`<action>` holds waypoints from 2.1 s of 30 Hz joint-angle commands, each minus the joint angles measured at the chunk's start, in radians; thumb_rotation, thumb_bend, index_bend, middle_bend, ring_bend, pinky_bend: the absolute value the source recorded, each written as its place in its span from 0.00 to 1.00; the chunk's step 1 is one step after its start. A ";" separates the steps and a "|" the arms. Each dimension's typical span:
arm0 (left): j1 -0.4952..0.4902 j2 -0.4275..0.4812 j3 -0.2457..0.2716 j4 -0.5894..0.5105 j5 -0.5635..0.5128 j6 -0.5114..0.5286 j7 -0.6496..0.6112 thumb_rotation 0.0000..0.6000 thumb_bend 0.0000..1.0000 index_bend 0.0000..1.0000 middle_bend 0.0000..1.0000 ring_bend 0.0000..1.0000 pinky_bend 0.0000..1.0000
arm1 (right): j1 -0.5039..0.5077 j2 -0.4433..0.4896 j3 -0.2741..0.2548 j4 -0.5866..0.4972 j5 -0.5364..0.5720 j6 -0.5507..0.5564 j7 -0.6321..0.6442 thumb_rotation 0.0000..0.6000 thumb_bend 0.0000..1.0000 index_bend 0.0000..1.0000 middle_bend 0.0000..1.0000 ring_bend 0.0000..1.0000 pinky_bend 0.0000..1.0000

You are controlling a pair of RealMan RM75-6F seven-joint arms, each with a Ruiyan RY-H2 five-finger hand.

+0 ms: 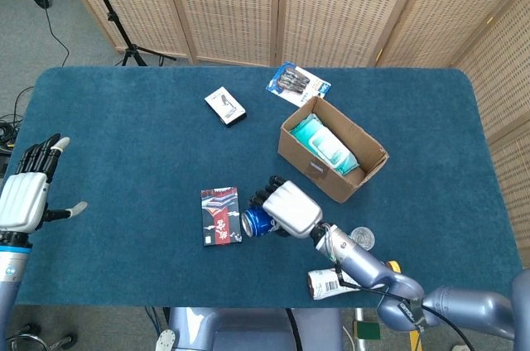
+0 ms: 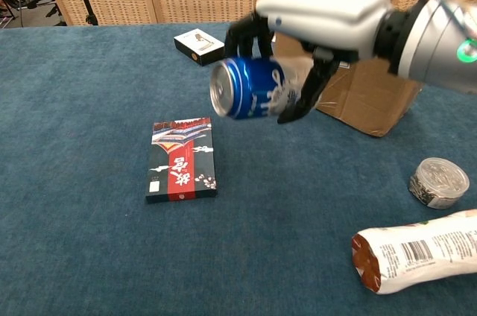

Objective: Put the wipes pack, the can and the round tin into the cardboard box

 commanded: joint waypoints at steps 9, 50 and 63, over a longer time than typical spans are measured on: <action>0.006 0.004 -0.002 -0.014 0.012 -0.004 0.004 1.00 0.00 0.00 0.00 0.00 0.00 | 0.009 0.145 0.248 -0.091 0.351 0.052 0.066 1.00 0.41 0.55 0.62 0.54 0.28; 0.014 0.025 -0.015 -0.027 0.009 -0.031 -0.016 1.00 0.00 0.00 0.00 0.00 0.00 | 0.154 -0.057 0.296 0.143 1.143 0.171 -0.240 1.00 0.18 0.00 0.00 0.00 0.06; 0.016 0.029 -0.015 -0.028 0.019 -0.035 -0.027 1.00 0.00 0.00 0.00 0.00 0.00 | 0.052 0.070 0.280 -0.070 0.837 0.188 -0.092 1.00 0.16 0.00 0.00 0.00 0.01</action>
